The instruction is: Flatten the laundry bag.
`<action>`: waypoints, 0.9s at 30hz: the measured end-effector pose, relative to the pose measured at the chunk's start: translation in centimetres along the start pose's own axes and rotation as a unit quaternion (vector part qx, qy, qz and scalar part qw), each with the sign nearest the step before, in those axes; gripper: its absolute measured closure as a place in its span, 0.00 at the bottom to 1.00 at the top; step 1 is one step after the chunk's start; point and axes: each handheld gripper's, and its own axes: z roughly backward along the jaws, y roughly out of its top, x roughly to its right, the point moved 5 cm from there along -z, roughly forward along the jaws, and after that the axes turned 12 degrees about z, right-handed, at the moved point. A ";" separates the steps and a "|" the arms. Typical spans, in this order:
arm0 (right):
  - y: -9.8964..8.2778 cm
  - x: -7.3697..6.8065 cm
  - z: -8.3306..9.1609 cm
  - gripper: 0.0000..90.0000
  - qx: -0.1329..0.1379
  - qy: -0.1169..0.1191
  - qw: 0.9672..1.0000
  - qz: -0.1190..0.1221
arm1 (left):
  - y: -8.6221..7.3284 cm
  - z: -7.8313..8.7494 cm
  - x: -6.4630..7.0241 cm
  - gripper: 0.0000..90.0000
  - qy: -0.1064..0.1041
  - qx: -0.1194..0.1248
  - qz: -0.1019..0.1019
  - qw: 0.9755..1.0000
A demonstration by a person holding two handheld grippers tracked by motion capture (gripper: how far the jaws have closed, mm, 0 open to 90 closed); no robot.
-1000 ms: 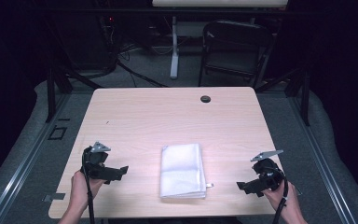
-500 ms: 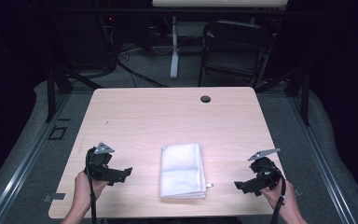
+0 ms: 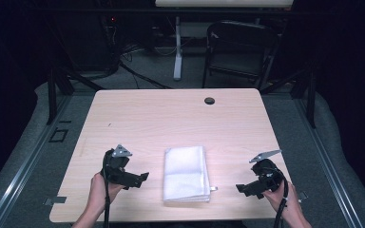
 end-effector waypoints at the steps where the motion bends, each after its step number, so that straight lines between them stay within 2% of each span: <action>1: 0.0 0.0 0.0 0.01 -0.002 0.001 1.000 0.001 | 0.1 -0.2 0.3 0.00 -0.001 0.001 -0.005 1.000; 11: 0.0 -0.1 -0.2 0.01 -0.007 0.003 1.000 -0.002 | 0.4 -1.7 3.1 0.00 -0.024 -0.014 -0.041 0.999; 12: 0.0 -0.2 -0.3 0.01 -0.006 0.010 1.000 -0.002 | 0.4 -1.8 3.4 0.00 -0.028 -0.016 -0.045 0.998; 19: 0.0 -0.3 -0.3 0.02 -0.011 0.004 1.000 0.001 | 0.4 -2.9 5.5 0.00 -0.045 -0.028 -0.073 0.996; 21: 0.0 -0.4 -0.3 0.02 -0.007 0.011 1.000 -0.001 | 0.3 -3.1 5.8 0.00 -0.048 -0.028 -0.078 0.995; 22: 0.0 -0.5 -0.3 0.02 -0.009 0.011 1.000 -0.001 | 0.2 -3.4 6.4 0.00 -0.051 -0.036 -0.087 0.994; 27: 0.0 -0.4 -0.4 0.02 -0.010 0.014 1.000 0.000 | 0.1 -4.0 7.2 0.00 -0.058 -0.041 -0.099 0.993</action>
